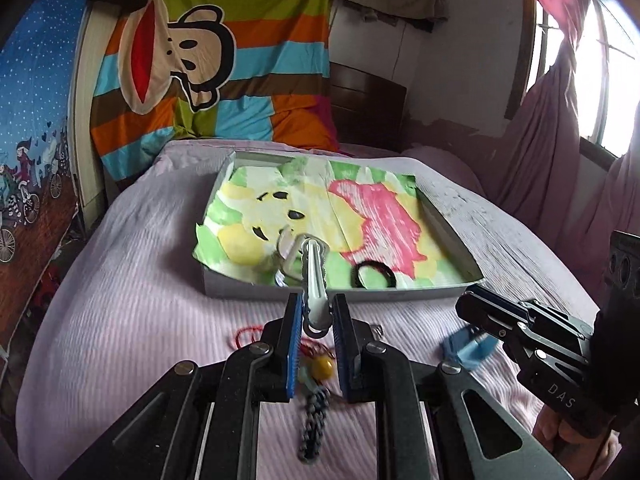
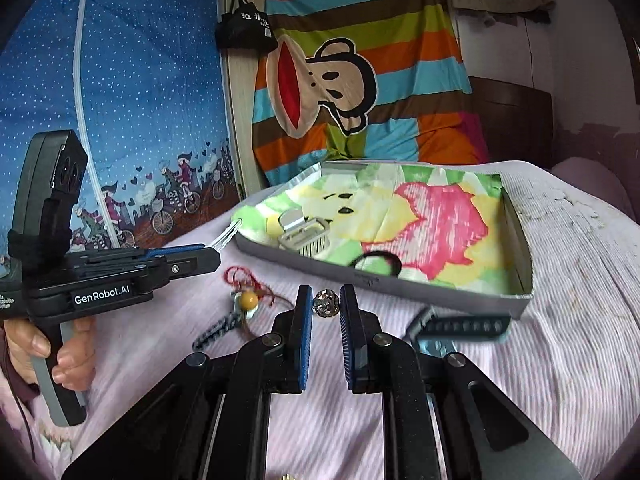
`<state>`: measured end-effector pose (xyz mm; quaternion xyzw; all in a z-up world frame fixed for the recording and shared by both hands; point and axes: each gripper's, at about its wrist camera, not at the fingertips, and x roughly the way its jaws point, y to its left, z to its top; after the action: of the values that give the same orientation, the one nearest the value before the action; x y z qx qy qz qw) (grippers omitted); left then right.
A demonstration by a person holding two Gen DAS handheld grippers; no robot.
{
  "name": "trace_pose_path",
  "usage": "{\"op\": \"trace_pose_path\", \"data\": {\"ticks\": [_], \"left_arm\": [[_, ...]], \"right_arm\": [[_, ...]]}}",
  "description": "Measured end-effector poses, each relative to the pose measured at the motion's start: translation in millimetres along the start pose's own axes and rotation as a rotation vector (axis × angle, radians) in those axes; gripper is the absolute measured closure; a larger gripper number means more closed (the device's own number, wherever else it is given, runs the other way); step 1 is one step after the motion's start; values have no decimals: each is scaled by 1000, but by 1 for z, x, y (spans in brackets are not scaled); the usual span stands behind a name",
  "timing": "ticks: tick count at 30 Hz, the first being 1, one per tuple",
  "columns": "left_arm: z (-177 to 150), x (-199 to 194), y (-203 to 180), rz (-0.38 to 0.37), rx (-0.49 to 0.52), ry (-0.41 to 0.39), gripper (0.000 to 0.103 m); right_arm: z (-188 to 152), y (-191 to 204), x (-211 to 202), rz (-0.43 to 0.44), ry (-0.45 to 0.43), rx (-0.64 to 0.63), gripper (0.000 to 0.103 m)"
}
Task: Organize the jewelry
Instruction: 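Carry the white piece and gold stud into the tray and open both grippers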
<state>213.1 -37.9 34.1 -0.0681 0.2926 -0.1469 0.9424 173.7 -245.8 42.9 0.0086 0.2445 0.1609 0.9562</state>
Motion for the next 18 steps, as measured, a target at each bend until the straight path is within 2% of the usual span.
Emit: {"op": "trace_pose_path", "data": {"ticks": [4,9,18], "left_arm": [[21,25,13,39,-18,18,89],[29,54,28,86,-48,74,89],[31,83,35,106,-62,163,89]], "right_arm": [[24,-1,36,-30,-12,38,91],[38,6,72,-75,3,49,91],[36,0,126,-116,148,65,91]]}}
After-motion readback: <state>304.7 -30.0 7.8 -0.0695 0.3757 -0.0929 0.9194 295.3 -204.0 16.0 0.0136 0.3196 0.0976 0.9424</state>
